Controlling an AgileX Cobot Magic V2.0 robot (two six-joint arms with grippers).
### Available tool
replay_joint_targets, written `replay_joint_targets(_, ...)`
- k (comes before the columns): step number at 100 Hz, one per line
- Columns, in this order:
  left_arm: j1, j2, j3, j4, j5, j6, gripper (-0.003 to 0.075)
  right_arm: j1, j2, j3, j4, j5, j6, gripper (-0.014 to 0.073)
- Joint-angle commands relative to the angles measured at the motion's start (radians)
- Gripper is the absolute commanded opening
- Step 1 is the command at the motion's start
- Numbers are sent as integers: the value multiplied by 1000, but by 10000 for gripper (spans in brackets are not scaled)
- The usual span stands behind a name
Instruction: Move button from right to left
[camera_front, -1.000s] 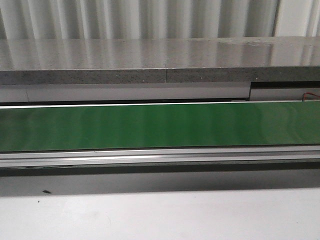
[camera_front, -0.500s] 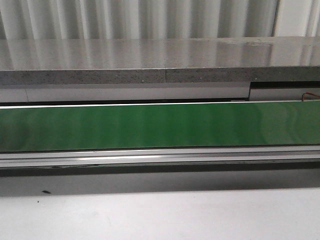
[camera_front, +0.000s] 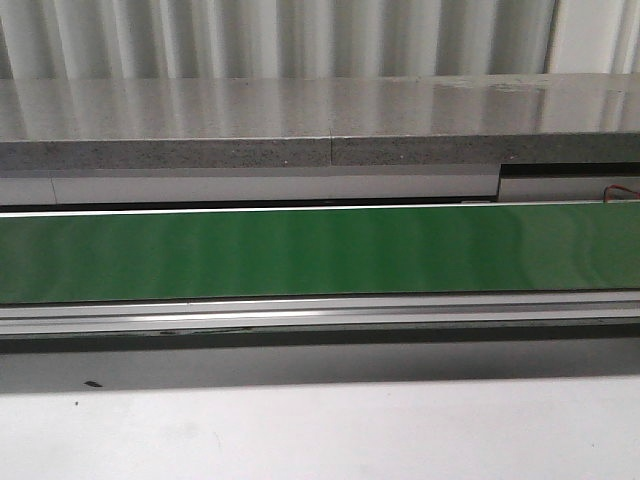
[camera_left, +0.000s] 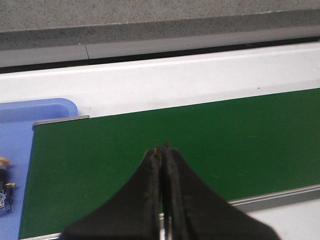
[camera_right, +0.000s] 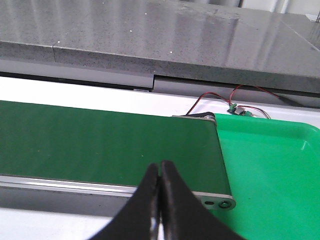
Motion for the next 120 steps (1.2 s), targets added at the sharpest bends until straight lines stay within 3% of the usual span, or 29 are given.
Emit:
replay_joint_targets(1, -9, -112, 26, -16, -82, 1, -20, -1, 11, -23, 9, -82, -5, -68)
replay_joint_targets(62, -5, -746, 345, 54, -143, 1, -21, -1, 11, -23, 9, -82, -5, -68)
replay_joint_targets(77, -5, -732, 428, 54, -253, 1, -21, -1, 11, -23, 9, -81, -5, -68)
replay_joint_targets(96, -5, -732, 598, 98, -547, 1, -21, -1, 11, -23, 9, -81, -5, -68)
replay_joint_targets(120, -4, -732, 718, 98, -546, 1, -21, -1, 11, -23, 9, -81, -5, -68)
